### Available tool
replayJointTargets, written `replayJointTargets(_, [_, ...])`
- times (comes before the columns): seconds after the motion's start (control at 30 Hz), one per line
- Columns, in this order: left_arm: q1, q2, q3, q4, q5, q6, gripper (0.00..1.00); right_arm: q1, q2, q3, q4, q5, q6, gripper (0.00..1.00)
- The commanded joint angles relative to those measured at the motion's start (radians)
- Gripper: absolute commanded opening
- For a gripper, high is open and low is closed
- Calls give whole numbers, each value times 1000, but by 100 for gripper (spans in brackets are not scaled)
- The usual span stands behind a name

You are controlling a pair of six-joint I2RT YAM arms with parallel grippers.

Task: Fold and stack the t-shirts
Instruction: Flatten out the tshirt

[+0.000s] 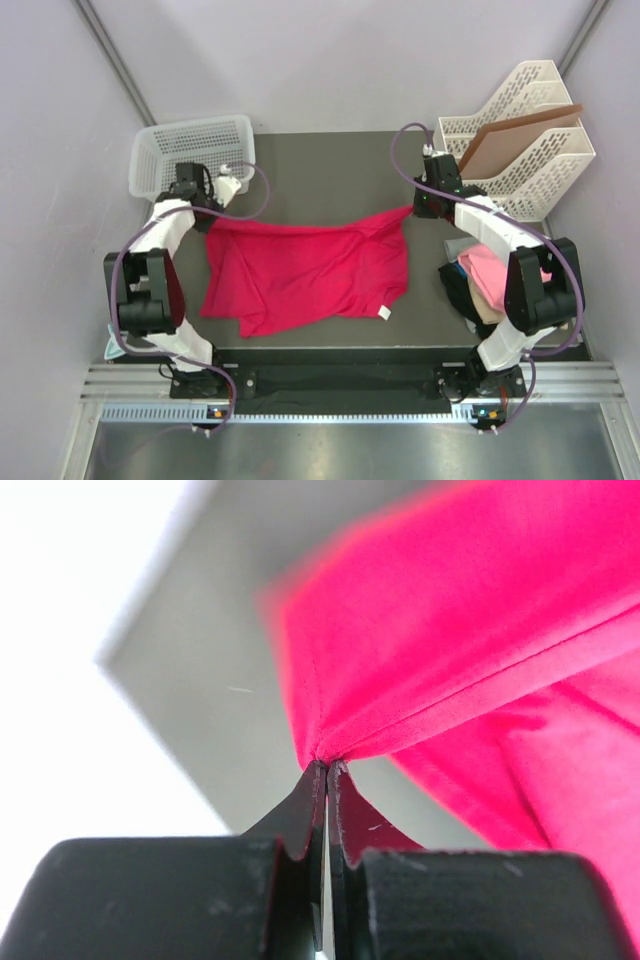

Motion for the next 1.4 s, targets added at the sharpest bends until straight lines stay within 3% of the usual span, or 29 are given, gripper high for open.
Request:
replayJointTargets(0.0, [4, -145, 93, -52, 70, 2, 0, -10, -37, 51, 19, 3, -6, 0])
replayJointTargets(0.23, [6, -179, 74, -48, 51, -5, 0, -9, -66, 51, 19, 16, -14, 0])
replayJointTargets(0.43, [10, -249, 186, 26, -33, -106, 0, 59, -250, 107, 40, 83, -63, 0])
replayJointTargets(0.57, [10, -350, 289, 20, -71, -206, 0, 245, -498, 120, 114, 221, -161, 0])
replayJointTargets(0.73, [12, -590, 338, -46, 10, -271, 0, 468, -713, 130, 86, 431, -213, 0])
replayJointTargets(0.87, [10, -728, 413, -172, 73, -251, 0, 612, -942, 123, 42, 467, -197, 0])
replayJointTargets(1.13, [9, -865, 598, -217, 38, -229, 0, 571, -1119, 332, -102, 313, -200, 0])
replayJointTargets(1.23, [9, -845, 713, -281, 42, -240, 0, 473, -1083, 452, -165, 223, -207, 0])
replayJointTargets(1.37, [10, -855, 748, -325, 65, -248, 0, 299, -1010, 590, -226, 106, -181, 0])
